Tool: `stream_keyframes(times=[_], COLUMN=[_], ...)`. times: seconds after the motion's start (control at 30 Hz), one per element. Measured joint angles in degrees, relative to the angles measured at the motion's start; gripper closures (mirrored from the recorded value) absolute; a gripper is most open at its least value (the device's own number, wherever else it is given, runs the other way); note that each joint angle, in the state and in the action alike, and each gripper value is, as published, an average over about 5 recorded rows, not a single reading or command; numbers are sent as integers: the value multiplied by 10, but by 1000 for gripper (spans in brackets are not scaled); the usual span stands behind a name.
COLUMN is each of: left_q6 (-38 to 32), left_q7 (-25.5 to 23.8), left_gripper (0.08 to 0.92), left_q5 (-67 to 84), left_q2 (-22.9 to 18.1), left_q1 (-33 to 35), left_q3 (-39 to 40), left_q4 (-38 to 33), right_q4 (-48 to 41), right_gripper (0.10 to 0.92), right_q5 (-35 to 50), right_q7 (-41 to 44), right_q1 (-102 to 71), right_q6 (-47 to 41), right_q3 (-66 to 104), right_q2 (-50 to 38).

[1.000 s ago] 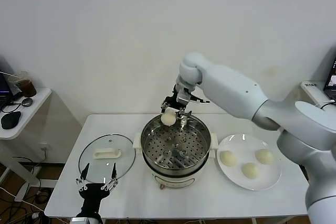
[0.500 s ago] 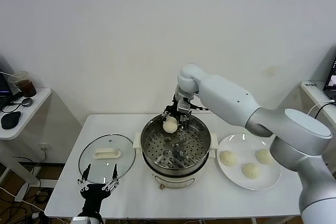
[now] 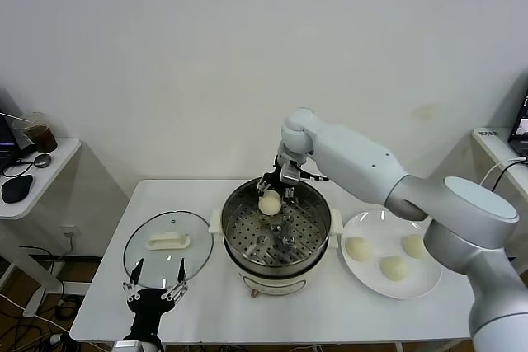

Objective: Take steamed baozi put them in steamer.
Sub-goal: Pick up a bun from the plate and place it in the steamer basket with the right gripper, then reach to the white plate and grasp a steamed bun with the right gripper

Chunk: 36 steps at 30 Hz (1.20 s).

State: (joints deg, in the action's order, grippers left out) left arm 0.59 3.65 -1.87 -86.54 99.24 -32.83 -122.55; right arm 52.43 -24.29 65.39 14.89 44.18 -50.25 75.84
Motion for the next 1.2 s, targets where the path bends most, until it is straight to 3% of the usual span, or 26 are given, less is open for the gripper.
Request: stream_keyframes(times=[0.17,0.27,0.53,0.87,1.2], left_q6=[2,3,3,7,13], left_q7=[-1,-2,-2,-6,-11], left_gripper=[177,177,177,177,177], left_q5=[-2,-3,-4,2,13], left_q2=[-2,-4,-1,8,15], left_q1=[0,2,5,-3,-12], left_q3=[1,2,1,0,-5], left_q4=[3,3,1,5,10], right_q4=[13,26,81,161,251], right_gripper=[231,207,203,203,203], right_q5=[20,44,151,308,350], right_q7=[6,14,49,82,109], right_q1=[7,15,44,77,65], right_q6=[-21,-40,-138,-362,-561], right_q3=[-5,-5,-3,7,10], right_q2=[-9,-19,-74,-204,-362])
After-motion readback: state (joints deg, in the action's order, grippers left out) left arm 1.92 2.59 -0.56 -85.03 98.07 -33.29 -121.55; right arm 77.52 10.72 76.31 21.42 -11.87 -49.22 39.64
